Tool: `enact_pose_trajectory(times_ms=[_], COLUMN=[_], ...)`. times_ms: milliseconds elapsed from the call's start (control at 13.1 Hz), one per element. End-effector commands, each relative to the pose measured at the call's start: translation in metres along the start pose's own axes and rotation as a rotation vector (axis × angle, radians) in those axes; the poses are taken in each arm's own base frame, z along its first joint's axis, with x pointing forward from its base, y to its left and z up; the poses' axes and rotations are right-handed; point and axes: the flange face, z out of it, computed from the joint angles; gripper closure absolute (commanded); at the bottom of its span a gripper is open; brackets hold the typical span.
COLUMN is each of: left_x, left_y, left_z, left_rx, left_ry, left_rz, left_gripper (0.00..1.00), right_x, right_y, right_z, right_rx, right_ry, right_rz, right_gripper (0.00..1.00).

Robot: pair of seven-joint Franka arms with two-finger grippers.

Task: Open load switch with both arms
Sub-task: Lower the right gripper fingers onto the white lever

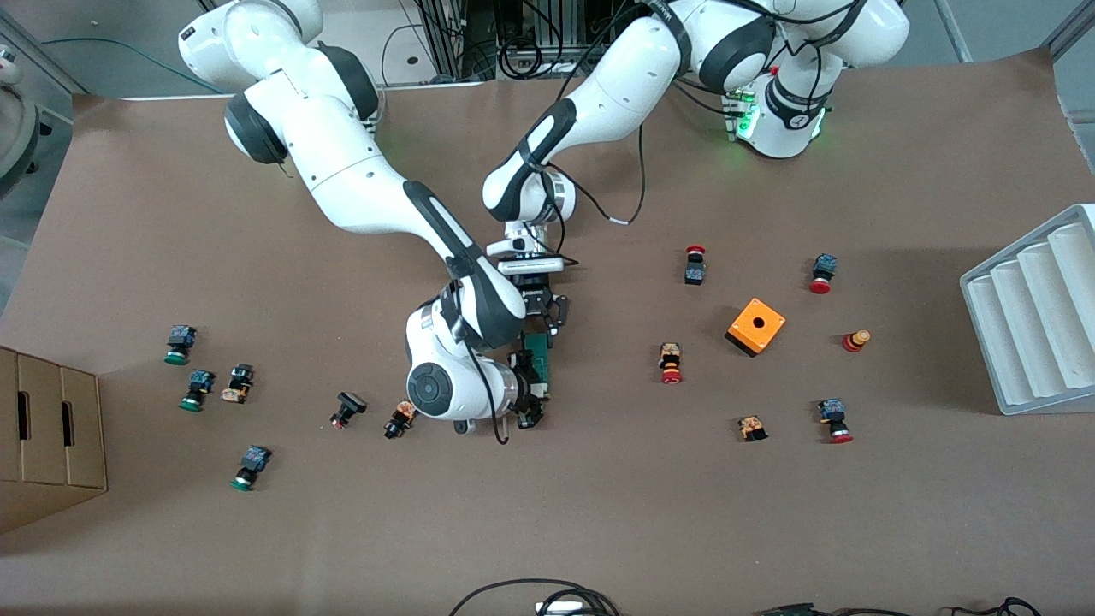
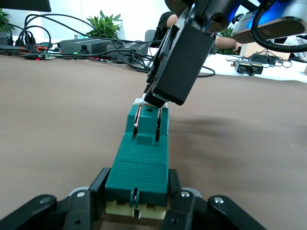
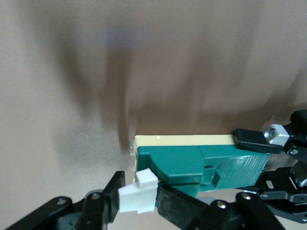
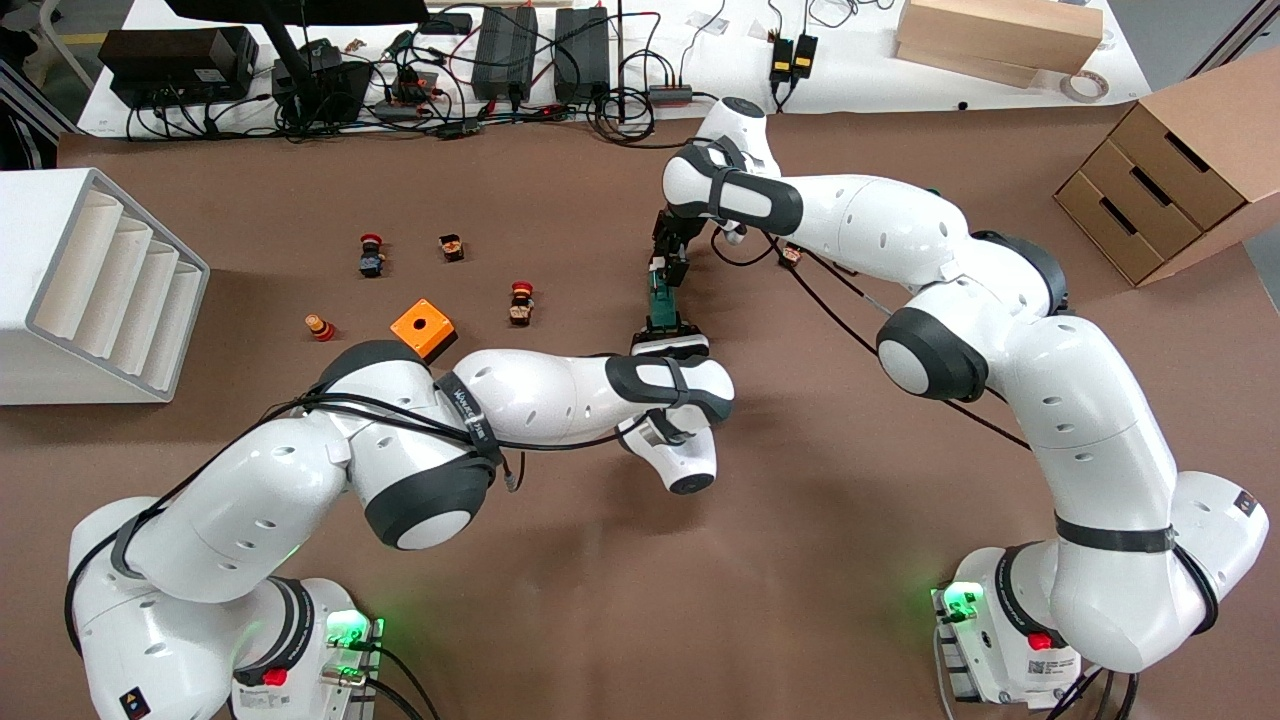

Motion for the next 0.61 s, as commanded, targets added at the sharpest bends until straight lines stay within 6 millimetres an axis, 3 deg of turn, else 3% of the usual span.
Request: enact_pose_trajectory(times_ms=[0, 534], left_x=[-0.006, -0.0084], left_y=[0.0003, -0.0005], left_z=[0.0049, 0.0053], left_rx=[-0.006, -0.006], left_ry=[-0.011, -0.012], left_rz=[0.002, 0.005], left_gripper=[0.46, 0.45], right_x=[-0.0076, -0.0115], right_y=[0.0018, 0.0027], right_z=[0.0011, -0.0079], right_rx=[-0.029, -0.032], right_ry=[-0.046, -0.058], right_rz=[0.024, 0.027], right_gripper=[0.7, 0.72])
